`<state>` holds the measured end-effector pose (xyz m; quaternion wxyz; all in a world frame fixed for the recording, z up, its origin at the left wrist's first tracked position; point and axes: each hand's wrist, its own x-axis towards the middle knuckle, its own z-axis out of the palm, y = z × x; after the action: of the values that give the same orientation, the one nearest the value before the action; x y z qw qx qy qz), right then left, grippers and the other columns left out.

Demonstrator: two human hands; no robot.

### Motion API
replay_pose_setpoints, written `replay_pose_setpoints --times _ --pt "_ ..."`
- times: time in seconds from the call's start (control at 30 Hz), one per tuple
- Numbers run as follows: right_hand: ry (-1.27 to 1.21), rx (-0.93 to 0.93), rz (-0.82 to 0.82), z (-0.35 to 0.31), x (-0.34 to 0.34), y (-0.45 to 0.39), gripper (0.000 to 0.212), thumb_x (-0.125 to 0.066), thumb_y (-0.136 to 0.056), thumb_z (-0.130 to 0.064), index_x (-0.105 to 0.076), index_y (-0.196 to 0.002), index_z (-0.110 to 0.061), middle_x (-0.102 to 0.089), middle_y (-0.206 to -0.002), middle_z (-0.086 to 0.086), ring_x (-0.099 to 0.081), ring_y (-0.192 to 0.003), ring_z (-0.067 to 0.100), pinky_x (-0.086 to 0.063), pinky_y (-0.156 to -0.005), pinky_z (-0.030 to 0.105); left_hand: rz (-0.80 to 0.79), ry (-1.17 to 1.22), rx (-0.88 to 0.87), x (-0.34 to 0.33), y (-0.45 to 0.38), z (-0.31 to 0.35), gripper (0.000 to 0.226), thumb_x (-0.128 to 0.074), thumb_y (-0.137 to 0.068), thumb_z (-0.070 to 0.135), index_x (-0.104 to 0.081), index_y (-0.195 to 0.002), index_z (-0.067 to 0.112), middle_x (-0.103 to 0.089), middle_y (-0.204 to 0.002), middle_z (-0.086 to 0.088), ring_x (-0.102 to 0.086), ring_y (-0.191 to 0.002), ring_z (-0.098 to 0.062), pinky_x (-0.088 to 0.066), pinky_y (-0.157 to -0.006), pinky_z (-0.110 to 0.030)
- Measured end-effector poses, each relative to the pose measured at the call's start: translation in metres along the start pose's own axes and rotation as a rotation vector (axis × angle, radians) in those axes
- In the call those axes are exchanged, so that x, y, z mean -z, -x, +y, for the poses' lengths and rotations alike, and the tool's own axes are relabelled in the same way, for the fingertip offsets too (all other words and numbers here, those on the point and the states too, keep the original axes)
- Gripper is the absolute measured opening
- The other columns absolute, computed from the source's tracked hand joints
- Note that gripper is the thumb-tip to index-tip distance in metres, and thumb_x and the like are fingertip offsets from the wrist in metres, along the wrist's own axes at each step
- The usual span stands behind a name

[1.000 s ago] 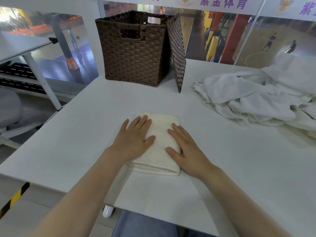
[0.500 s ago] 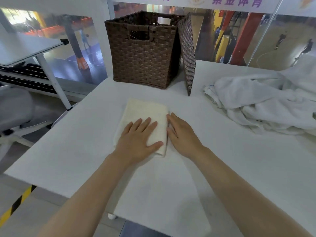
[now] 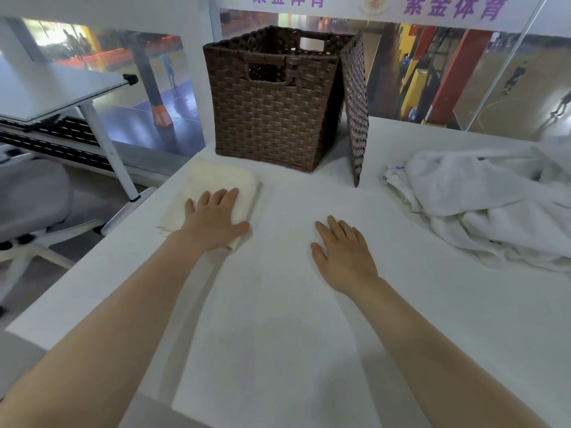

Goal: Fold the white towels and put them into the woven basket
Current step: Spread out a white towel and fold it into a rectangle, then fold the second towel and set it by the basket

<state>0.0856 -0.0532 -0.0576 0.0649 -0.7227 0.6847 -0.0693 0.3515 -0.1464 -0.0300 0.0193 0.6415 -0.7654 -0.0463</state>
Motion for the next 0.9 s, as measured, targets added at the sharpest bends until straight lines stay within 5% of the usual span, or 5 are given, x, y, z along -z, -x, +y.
replay_pose_setpoints --times 0.2,0.37,0.5,0.6,0.9 --pt "-0.015 0.006 0.019 0.000 -0.001 -0.005 0.057 -0.021 -0.103 -0.046 -0.013 -0.155 -0.027 -0.003 -0.165 0.002 -0.003 -0.151 0.021 -0.002 -0.122 0.037 -0.041 -0.036 -0.098 0.005 -0.014 -0.026 0.078 -0.042 -0.092 0.062 0.000 -0.154 0.039 -0.005 -0.164 0.007 -0.004 -0.150 -0.025 -0.004 -0.119 -0.053" --pt "-0.091 0.019 0.071 -0.002 -0.001 -0.004 0.054 -0.031 -0.102 -0.042 -0.026 -0.153 -0.023 -0.015 -0.163 0.001 -0.012 -0.149 0.020 -0.006 -0.122 0.036 -0.063 -0.087 -0.061 0.007 -0.004 -0.012 0.079 -0.043 -0.094 0.051 0.001 -0.156 0.028 0.000 -0.164 0.001 -0.002 -0.150 -0.026 -0.003 -0.120 -0.049" --pt "-0.369 0.039 0.196 -0.002 -0.002 -0.001 0.041 -0.050 -0.098 -0.024 -0.050 -0.138 -0.015 -0.050 -0.143 0.002 -0.043 -0.133 0.019 -0.028 -0.114 0.029 0.073 -0.162 -0.136 -0.002 0.023 0.028 0.076 -0.043 -0.095 0.042 -0.005 -0.156 0.018 -0.005 -0.164 -0.005 -0.008 -0.150 -0.027 -0.006 -0.119 -0.047" --pt "-0.575 -0.005 0.205 -0.001 0.007 0.009 0.036 -0.049 -0.096 -0.016 -0.053 -0.132 -0.018 -0.056 -0.130 -0.002 -0.049 -0.119 0.010 -0.036 -0.097 0.018 0.084 -0.098 -0.273 -0.017 0.044 0.066 0.069 -0.033 -0.097 0.046 -0.009 -0.156 0.021 -0.007 -0.164 -0.003 -0.007 -0.150 -0.025 -0.005 -0.120 -0.044" --pt "-0.352 -0.158 0.472 0.110 0.040 0.054 0.034 -0.054 -0.088 -0.004 -0.059 -0.120 -0.012 -0.061 -0.119 0.005 -0.056 -0.107 0.019 -0.040 -0.087 0.025 -0.033 0.144 -0.446 -0.049 0.101 0.195 0.064 -0.020 -0.095 0.050 -0.018 -0.154 0.028 -0.007 -0.164 0.000 -0.002 -0.150 -0.021 0.000 -0.121 -0.042"
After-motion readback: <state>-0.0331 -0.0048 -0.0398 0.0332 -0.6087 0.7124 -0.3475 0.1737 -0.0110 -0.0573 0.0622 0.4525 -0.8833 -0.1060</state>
